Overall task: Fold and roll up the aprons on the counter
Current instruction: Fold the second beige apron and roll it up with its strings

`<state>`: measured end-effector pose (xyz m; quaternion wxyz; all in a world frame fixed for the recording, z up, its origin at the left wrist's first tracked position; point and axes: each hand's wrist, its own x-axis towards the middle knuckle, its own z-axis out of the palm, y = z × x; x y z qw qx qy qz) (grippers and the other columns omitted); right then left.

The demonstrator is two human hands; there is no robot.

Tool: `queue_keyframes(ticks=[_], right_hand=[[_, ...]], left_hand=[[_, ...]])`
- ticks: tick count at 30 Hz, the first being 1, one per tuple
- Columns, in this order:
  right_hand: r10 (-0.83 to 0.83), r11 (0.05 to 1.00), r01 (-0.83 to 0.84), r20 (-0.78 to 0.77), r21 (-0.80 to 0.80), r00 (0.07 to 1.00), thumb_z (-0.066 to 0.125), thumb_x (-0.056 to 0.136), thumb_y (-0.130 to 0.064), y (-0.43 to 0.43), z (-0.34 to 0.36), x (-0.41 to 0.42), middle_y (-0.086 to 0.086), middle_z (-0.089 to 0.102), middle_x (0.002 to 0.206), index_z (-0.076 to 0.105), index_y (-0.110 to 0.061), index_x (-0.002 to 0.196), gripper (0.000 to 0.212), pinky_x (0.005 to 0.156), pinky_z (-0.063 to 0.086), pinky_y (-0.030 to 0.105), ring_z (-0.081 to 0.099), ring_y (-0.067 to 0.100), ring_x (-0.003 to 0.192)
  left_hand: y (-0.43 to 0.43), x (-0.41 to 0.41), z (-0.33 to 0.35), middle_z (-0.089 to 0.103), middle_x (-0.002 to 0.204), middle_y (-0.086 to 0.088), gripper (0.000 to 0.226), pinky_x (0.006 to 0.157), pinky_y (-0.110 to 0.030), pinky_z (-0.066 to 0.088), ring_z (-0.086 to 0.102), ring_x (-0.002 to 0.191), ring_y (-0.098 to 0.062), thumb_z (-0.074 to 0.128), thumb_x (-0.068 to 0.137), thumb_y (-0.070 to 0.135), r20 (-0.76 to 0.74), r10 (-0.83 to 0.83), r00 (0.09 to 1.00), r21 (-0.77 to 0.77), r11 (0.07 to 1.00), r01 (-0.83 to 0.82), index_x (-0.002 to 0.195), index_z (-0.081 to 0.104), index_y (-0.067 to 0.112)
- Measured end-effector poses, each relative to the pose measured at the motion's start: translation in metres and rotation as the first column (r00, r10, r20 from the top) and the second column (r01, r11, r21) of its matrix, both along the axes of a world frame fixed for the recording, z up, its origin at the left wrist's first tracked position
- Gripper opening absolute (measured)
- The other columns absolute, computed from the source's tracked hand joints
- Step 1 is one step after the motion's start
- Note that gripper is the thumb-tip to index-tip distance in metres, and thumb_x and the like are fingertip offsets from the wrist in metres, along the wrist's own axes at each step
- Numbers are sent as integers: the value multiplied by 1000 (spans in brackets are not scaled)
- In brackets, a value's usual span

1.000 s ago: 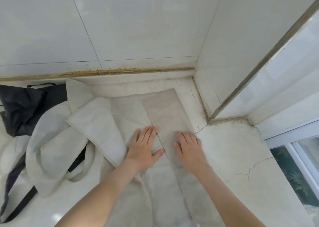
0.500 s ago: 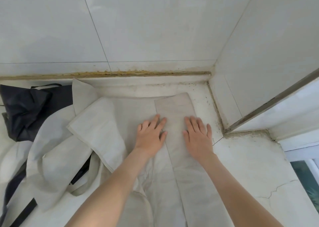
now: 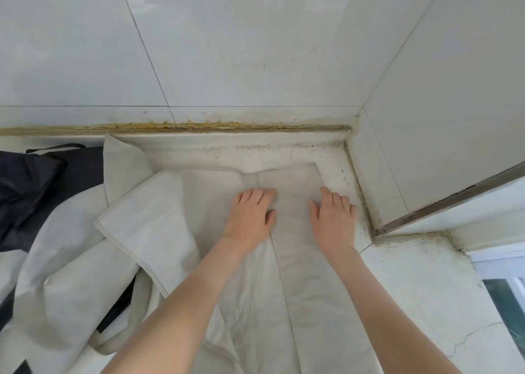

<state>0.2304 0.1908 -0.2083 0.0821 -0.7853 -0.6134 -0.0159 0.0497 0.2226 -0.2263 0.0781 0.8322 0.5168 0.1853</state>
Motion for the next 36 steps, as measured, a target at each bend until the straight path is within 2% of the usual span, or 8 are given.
queue_keyframes(ticks=[5,10,17,21,25,31,34,36], right_hand=[[-79,982,74,-24,-176,997,48,96,-36,26,2,0,16,55,116,49,-1,119,42,89,33,40,48,34,109],[-190,980,183,-103,-80,976,50,95,-41,32,-4,-7,20,55,115,47,3,122,52,86,34,44,50,36,106],[-287,943,244,-180,-225,941,37,101,-32,56,-2,-6,9,52,123,43,-8,125,35,90,29,41,45,28,114],[-273,957,237,-231,-169,934,41,98,-17,59,-2,-7,5,54,120,45,-12,122,25,89,27,38,44,25,112],[-35,999,24,-245,-46,969,42,96,-10,62,2,-6,-2,55,119,36,-25,141,48,88,23,37,44,23,112],[15,999,-21,-189,-31,982,38,99,-16,87,14,16,6,60,86,52,-12,99,15,80,27,36,54,28,87],[-144,990,126,-429,-69,892,41,96,-11,92,14,31,10,60,85,51,-8,110,17,63,37,33,54,26,74],[-86,996,60,-570,-64,817,46,94,-10,87,15,30,2,57,86,46,-13,127,34,68,43,33,54,19,76]], left_hand=[[-1,-5,-11,60,125,-3,50,105,-32,26,49,123,-21,37,96,39,-47,-92,995,-30,995,90,139,47,17],[3,-6,-7,54,138,-7,58,113,-27,14,45,133,-21,31,98,33,25,-96,995,-116,988,98,152,18,14],[12,-5,-3,65,117,1,74,101,-14,20,47,119,-14,56,94,33,207,58,977,-207,978,-15,152,10,25],[8,-4,-7,60,129,2,68,103,-17,22,47,125,-13,50,96,38,140,35,990,-151,988,-14,152,15,24],[7,1,-12,49,143,-5,56,112,-26,14,40,136,-18,31,98,41,-4,55,998,-69,996,-55,149,30,19],[8,0,-6,4,161,2,64,118,-28,-9,-1,148,-11,-4,93,51,-103,54,993,-174,982,-71,152,6,31],[9,0,-5,-11,158,5,74,119,-32,-8,-9,147,-11,5,87,67,-182,28,983,-197,978,-64,152,-1,33],[9,-1,-6,-1,160,2,79,119,-34,-4,-1,148,-15,17,86,70,-205,38,978,-176,982,-74,153,1,30]])
